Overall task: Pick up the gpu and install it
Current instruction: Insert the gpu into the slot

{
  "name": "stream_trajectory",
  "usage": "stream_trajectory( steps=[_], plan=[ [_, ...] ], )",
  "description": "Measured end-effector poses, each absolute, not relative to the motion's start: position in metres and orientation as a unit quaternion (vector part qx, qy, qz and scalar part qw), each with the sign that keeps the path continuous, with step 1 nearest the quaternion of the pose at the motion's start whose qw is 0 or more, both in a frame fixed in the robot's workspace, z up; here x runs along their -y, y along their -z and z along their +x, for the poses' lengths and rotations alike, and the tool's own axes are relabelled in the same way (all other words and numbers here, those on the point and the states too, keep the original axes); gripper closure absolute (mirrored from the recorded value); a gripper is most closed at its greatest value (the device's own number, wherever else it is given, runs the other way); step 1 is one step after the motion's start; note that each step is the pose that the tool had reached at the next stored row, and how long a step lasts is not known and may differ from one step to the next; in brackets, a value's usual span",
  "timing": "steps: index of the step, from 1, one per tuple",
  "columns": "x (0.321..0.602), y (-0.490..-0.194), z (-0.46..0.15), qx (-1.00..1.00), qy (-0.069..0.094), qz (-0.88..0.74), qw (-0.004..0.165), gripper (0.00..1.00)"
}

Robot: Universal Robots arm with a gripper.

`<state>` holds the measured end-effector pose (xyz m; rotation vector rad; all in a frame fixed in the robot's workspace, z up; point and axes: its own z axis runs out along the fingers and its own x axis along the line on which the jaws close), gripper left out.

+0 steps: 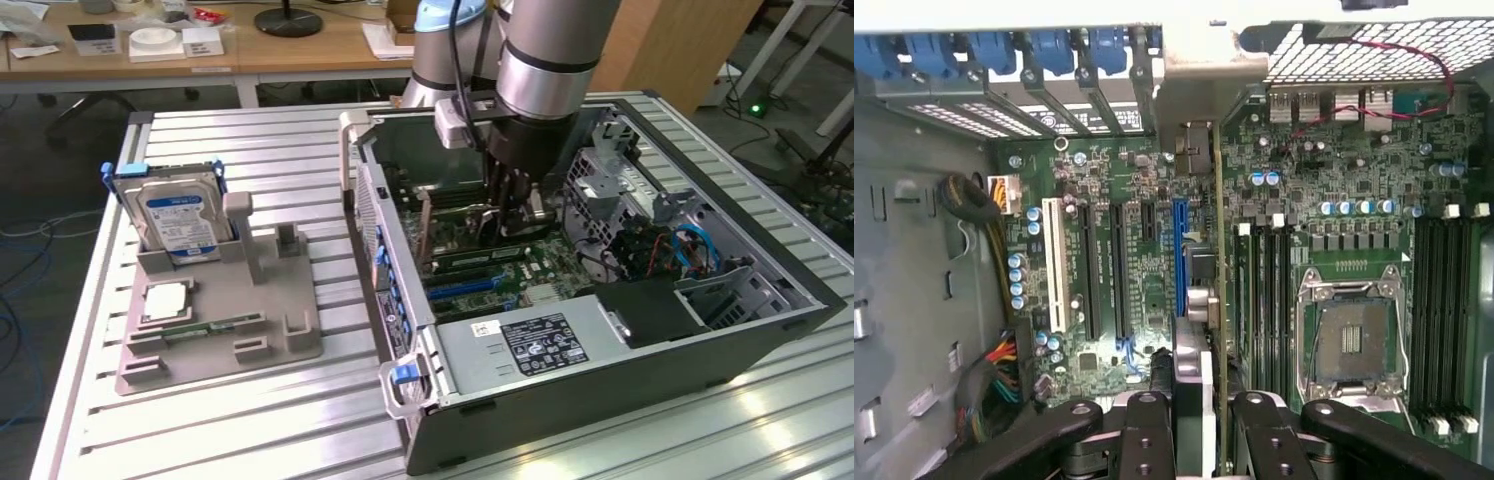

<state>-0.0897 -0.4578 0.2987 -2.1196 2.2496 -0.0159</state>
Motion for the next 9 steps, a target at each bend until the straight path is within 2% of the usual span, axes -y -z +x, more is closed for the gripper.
stream_trajectory(
  steps=[9],
  plan=[
    [0.458, -0.284, -0.091, -0.727, 0.004, -0.687, 0.024, 0.72]
  ],
)
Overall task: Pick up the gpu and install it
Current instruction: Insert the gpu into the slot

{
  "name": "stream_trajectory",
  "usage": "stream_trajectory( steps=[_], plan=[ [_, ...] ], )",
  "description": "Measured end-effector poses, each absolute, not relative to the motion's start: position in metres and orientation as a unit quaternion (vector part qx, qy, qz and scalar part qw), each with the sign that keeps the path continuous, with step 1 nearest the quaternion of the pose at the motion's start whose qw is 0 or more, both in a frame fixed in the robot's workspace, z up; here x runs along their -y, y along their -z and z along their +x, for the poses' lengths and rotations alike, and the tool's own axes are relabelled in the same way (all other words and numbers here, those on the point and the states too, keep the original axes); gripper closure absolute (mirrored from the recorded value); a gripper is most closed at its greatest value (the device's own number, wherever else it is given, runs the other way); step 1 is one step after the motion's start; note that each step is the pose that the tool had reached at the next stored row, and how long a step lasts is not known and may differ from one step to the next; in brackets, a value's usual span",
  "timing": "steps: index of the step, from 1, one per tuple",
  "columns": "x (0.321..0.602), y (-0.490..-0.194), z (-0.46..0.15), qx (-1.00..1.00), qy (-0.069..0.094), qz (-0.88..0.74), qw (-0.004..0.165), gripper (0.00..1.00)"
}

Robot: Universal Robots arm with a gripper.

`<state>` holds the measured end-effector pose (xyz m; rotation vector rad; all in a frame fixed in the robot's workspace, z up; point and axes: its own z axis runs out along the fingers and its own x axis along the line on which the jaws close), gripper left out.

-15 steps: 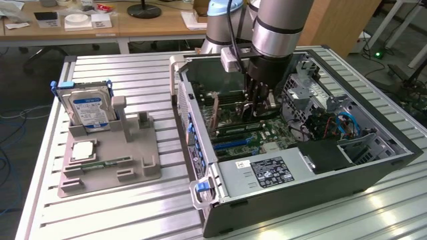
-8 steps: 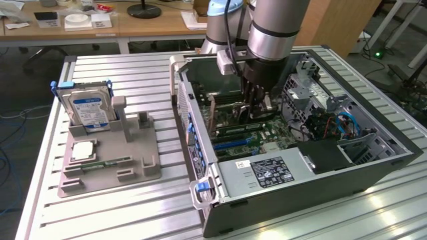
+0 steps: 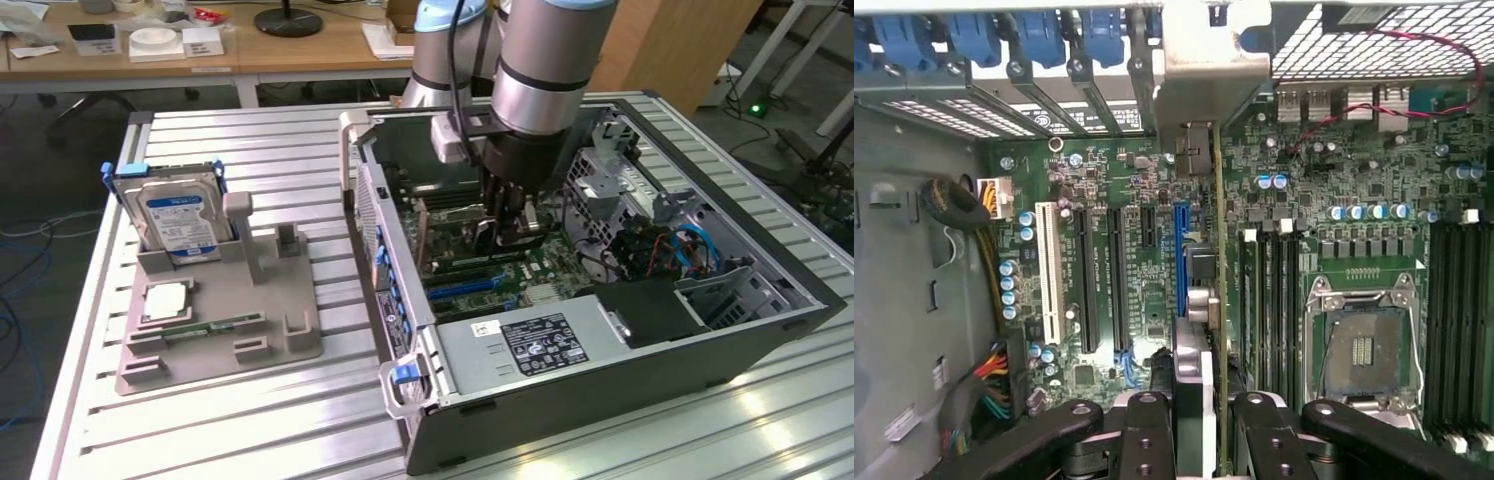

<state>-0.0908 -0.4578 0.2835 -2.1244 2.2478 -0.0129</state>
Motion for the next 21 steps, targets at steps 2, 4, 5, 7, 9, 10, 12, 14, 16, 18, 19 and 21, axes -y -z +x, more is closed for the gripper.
stream_trajectory(
  steps=[2, 4, 5, 7, 9, 10, 12, 14, 16, 18, 19, 21],
  plan=[
    [0.458, -0.281, -0.091, -0.724, 0.004, -0.689, 0.024, 0.72],
    [0.458, -0.28, -0.091, -0.723, 0.004, -0.691, 0.024, 0.72],
    [0.458, -0.279, -0.091, -0.723, 0.004, -0.691, 0.024, 0.72],
    [0.46, -0.279, -0.091, -0.723, 0.004, -0.691, 0.024, 0.72],
    [0.462, -0.278, -0.091, -0.723, 0.004, -0.691, 0.024, 0.72],
    [0.462, -0.277, -0.091, -0.723, 0.004, -0.691, 0.024, 0.72],
    [0.462, -0.275, -0.092, -0.723, 0.004, -0.691, 0.024, 0.72],
    [0.462, -0.272, -0.092, -0.723, 0.004, -0.691, 0.024, 0.72],
    [0.462, -0.268, -0.092, -0.723, 0.003, -0.691, 0.024, 0.72],
    [0.462, -0.265, -0.094, -0.723, 0.003, -0.691, 0.024, 0.72],
    [0.462, -0.263, -0.096, -0.723, 0.003, -0.691, 0.024, 0.72],
    [0.462, -0.26, -0.096, -0.723, 0.003, -0.691, 0.024, 0.72]
  ],
)
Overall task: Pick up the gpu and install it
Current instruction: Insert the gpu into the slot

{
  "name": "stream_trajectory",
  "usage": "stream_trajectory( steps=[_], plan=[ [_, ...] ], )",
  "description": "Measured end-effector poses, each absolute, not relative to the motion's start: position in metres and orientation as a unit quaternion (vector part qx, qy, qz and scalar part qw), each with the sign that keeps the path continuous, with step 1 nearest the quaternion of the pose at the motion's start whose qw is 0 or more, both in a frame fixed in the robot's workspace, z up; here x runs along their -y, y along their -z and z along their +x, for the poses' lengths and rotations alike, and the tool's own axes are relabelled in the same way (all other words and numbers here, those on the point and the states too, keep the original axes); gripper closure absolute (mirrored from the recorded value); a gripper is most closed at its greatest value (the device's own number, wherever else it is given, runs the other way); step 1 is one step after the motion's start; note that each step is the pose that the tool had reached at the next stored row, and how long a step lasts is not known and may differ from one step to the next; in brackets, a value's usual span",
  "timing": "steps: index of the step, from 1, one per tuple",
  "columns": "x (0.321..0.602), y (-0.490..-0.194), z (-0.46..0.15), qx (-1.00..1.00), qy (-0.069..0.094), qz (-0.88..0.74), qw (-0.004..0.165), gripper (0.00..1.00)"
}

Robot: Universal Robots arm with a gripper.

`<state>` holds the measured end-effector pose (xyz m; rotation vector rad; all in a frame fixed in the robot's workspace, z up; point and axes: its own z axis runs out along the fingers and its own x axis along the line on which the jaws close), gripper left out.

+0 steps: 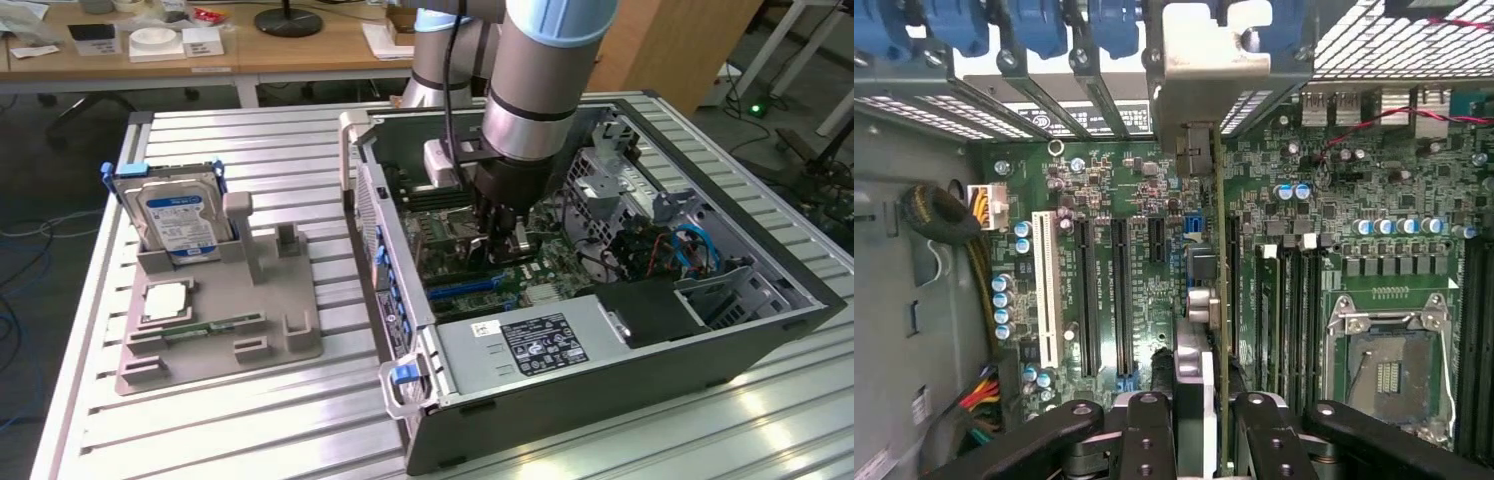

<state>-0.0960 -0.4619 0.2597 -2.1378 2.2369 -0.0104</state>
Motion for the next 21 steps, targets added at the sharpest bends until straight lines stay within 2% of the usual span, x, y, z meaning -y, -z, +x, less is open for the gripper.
stream_trajectory(
  steps=[21],
  plan=[
    [0.462, -0.247, -0.103, -0.723, 0.003, -0.691, 0.023, 0.72]
  ],
)
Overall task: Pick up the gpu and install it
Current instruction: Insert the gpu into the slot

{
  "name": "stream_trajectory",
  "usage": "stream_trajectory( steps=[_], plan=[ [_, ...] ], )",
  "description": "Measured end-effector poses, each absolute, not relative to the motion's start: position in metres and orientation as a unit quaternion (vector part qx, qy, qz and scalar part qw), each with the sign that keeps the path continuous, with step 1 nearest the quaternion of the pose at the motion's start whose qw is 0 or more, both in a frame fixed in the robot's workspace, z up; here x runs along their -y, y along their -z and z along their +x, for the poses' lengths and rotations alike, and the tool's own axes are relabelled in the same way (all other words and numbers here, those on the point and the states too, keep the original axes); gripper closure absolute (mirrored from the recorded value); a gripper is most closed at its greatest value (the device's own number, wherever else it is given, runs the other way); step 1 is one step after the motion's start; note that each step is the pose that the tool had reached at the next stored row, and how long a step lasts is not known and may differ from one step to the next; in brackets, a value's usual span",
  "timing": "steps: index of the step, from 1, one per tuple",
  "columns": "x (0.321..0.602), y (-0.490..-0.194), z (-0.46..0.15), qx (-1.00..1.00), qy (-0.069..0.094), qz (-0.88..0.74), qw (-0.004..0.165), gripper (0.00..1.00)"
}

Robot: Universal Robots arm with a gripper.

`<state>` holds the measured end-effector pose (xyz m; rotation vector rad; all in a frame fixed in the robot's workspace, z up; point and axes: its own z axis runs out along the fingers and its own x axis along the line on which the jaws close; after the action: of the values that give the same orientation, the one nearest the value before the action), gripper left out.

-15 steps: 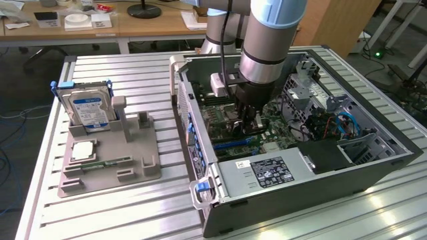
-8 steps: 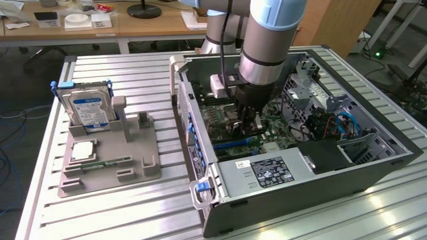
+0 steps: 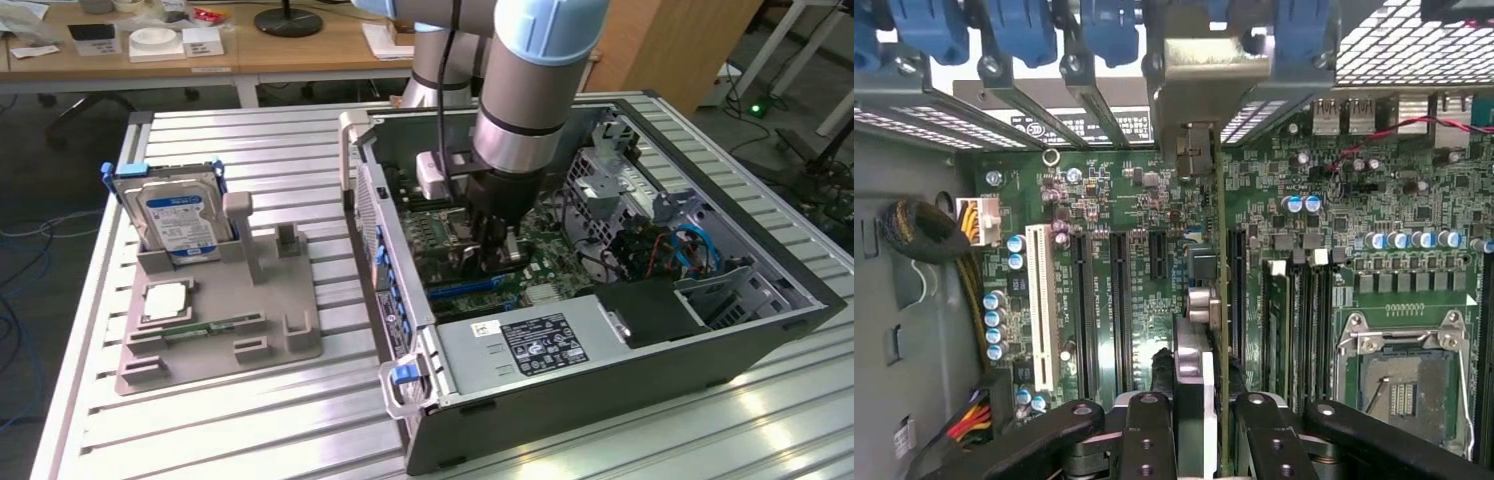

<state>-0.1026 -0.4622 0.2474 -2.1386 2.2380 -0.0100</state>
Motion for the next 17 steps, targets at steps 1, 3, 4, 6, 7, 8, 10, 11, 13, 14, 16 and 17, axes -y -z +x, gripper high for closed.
stream_trajectory(
  steps=[1, 3, 4, 6, 7, 8, 10, 11, 13, 14, 16, 17],
  plan=[
    [0.4622, -0.247, -0.1035, -0.723, 0.003, -0.691, 0.023, 0.72],
    [0.4622, -0.2462, -0.1048, -0.723, 0.003, -0.691, 0.023, 0.72],
    [0.4621, -0.2454, -0.105, -0.723, 0.003, -0.691, 0.023, 0.72],
    [0.4622, -0.2443, -0.1053, -0.723, 0.003, -0.691, 0.023, 0.72],
    [0.4622, -0.2443, -0.1055, -0.723, 0.003, -0.691, 0.023, 0.72],
    [0.4622, -0.2442, -0.1057, -0.723, 0.003, -0.691, 0.023, 0.72],
    [0.4621, -0.2438, -0.1066, -0.723, 0.003, -0.691, 0.023, 0.72],
    [0.4621, -0.2437, -0.1069, -0.723, 0.003, -0.691, 0.023, 0.72],
    [0.4622, -0.2435, -0.1069, -0.723, 0.003, -0.691, 0.023, 0.72],
    [0.4622, -0.2435, -0.1069, -0.723, 0.003, -0.691, 0.023, 0.72],
    [0.4621, -0.2433, -0.1069, -0.723, 0.003, -0.691, 0.023, 0.72],
    [0.4621, -0.2431, -0.107, -0.723, 0.003, -0.691, 0.023, 0.72]
  ],
)
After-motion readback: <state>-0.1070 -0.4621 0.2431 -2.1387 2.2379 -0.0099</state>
